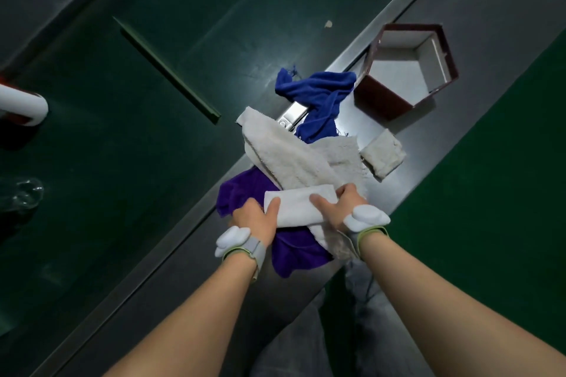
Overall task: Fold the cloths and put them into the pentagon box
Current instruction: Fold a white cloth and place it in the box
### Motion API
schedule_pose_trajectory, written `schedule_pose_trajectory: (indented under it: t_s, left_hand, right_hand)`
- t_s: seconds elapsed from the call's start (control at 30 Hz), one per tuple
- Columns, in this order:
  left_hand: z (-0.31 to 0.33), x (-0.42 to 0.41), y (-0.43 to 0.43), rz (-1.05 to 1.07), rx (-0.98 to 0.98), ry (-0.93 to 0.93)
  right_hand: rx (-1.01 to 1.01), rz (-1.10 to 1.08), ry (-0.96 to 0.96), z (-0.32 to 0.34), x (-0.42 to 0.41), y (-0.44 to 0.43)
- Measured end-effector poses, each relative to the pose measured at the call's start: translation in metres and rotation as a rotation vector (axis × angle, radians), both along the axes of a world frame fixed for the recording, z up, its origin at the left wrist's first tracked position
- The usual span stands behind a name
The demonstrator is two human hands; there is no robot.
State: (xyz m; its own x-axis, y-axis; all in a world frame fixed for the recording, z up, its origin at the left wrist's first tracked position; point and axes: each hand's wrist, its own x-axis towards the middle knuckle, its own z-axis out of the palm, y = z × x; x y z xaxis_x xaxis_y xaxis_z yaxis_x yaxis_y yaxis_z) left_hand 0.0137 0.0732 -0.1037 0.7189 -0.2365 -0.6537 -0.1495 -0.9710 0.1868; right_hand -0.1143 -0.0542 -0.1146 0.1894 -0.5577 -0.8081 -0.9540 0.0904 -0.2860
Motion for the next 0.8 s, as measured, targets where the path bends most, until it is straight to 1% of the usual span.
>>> schedule_pose_trajectory:
  t_s: [0.07,0.23,0.3,0.4,0.47,0.5,0.53,0.6,0.63,0.7,0.73,0.77,0.8]
  left_hand:
    - [0.0,-0.001,-0.002,-0.015,0.07,0.076]
    - [0.012,-0.001,-0.006,0.107,0.021,0.13]
    - [0.018,-0.001,-0.007,0.159,0.018,0.224]
    - [0.023,-0.005,-0.011,0.363,-0.03,0.439]
    - [0.03,-0.008,-0.016,0.464,-0.075,0.507]
    - [0.034,-0.011,-0.02,0.447,-0.093,0.487]
    - [0.039,-0.013,-0.027,0.369,-0.105,0.412]
    - [0.054,-0.02,-0.047,0.149,-0.143,0.196]
    - [0.064,-0.025,-0.061,0.054,-0.198,0.115]
    - [0.08,-0.035,-0.096,-0.056,-0.359,0.07]
    - [0.084,-0.04,-0.115,-0.082,-0.431,0.084]
    - [0.088,-0.042,-0.134,-0.11,-0.489,0.109]
    - [0.09,-0.044,-0.15,-0.142,-0.541,0.139]
  right_hand:
    - [0.068,0.015,0.053,-0.001,0.002,-0.001]
    - [0.208,-0.126,0.055,-0.003,-0.003,-0.012]
    - [0.257,-0.208,0.004,-0.001,-0.004,-0.011]
    - [0.319,-0.369,-0.153,0.01,-0.008,-0.008]
    - [0.34,-0.38,-0.22,0.019,-0.008,-0.008]
    - [0.315,-0.347,-0.237,0.023,-0.009,-0.009]
    - [0.257,-0.297,-0.244,0.029,-0.01,-0.015]
    - [0.083,-0.153,-0.217,0.044,-0.009,-0.025]
    - [-0.023,-0.042,-0.183,0.052,-0.008,-0.03]
    - [-0.185,0.14,-0.184,0.068,-0.007,-0.045]
    - [-0.212,0.155,-0.243,0.075,-0.008,-0.057]
    - [-0.2,0.101,-0.335,0.08,-0.01,-0.071]
    - [-0.172,-0.001,-0.428,0.085,-0.013,-0.086]
